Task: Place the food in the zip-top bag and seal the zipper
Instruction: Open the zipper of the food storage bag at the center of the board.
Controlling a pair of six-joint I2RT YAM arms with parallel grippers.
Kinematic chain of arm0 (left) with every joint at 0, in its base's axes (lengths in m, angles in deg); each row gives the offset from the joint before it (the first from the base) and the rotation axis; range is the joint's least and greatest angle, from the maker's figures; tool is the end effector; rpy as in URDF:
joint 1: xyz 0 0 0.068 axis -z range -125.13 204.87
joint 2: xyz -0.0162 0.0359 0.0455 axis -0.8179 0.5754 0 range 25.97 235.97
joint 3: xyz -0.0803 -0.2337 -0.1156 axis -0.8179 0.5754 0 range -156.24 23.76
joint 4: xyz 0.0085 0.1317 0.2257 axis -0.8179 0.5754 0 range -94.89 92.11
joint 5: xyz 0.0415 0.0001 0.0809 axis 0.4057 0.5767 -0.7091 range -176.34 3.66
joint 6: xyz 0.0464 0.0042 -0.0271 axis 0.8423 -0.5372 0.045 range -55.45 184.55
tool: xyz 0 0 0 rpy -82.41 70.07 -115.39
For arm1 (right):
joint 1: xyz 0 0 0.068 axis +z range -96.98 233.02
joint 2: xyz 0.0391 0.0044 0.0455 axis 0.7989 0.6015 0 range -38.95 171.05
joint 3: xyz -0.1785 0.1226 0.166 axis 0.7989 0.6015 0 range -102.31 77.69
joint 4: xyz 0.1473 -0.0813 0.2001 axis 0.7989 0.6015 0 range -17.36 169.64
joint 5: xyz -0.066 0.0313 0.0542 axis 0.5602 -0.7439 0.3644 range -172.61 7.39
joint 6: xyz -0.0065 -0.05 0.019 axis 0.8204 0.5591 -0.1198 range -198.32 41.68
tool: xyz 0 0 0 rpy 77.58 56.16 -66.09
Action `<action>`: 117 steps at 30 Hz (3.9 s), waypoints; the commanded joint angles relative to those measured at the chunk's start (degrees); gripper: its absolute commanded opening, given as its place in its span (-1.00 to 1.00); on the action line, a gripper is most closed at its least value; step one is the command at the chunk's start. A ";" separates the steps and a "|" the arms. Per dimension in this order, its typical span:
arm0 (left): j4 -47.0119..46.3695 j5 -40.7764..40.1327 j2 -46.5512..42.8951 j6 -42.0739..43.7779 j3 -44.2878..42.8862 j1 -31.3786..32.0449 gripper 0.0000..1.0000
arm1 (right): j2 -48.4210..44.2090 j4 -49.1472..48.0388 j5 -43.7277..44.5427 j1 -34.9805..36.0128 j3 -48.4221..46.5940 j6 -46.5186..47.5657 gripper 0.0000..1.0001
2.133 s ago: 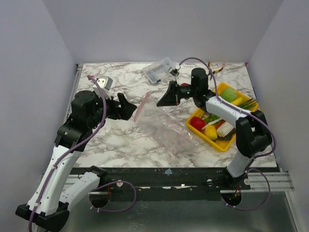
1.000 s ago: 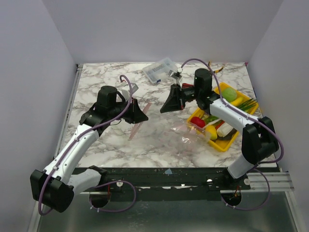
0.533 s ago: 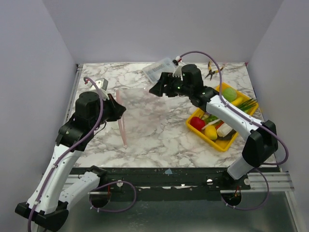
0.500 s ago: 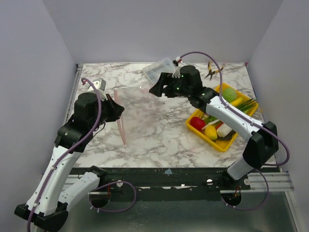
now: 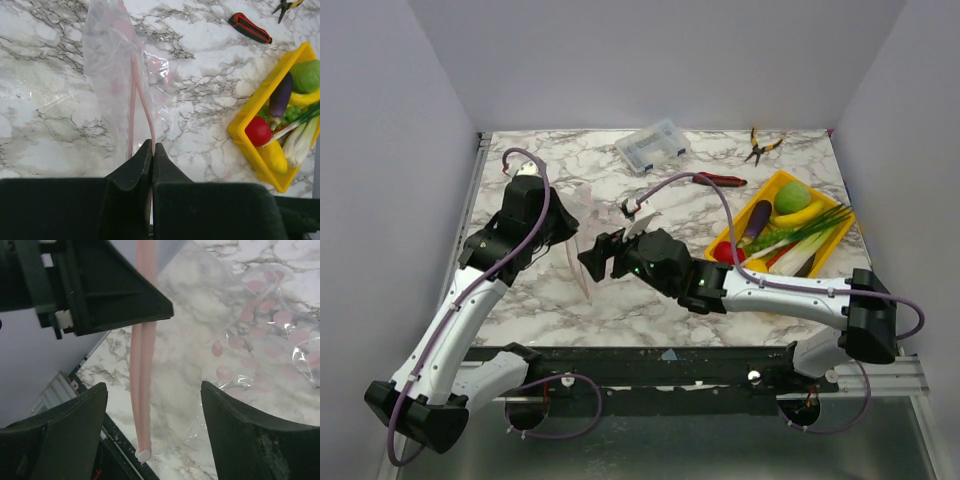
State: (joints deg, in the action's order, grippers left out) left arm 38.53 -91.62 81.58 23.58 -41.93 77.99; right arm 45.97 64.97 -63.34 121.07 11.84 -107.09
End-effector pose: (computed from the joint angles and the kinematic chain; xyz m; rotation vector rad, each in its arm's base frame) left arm 0.1789 -0.0728 0.3731 -0.3955 2.1655 -0.5434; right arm 0.1431 0.3232 0.3319 -0.3768 1.8151 0.9169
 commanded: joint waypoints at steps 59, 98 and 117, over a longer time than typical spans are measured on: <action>13.85 -8.43 0.32 24.25 -12.51 -0.03 -1.00 | 4.64 -23.51 -0.89 0.03 3.78 -15.90 -0.62; -2.23 8.50 19.75 11.00 -1.42 9.78 -1.00 | 1.12 23.14 3.69 -12.15 1.50 -26.01 0.58; -1.81 11.96 17.95 15.39 -2.53 9.67 -1.00 | -14.21 33.57 20.14 -12.56 4.18 -13.92 0.91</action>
State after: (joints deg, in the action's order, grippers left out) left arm 37.57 -82.02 99.75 37.77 -43.99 87.52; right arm 36.07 92.60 -54.27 109.14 15.49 -123.68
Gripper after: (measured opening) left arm 0.009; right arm 0.946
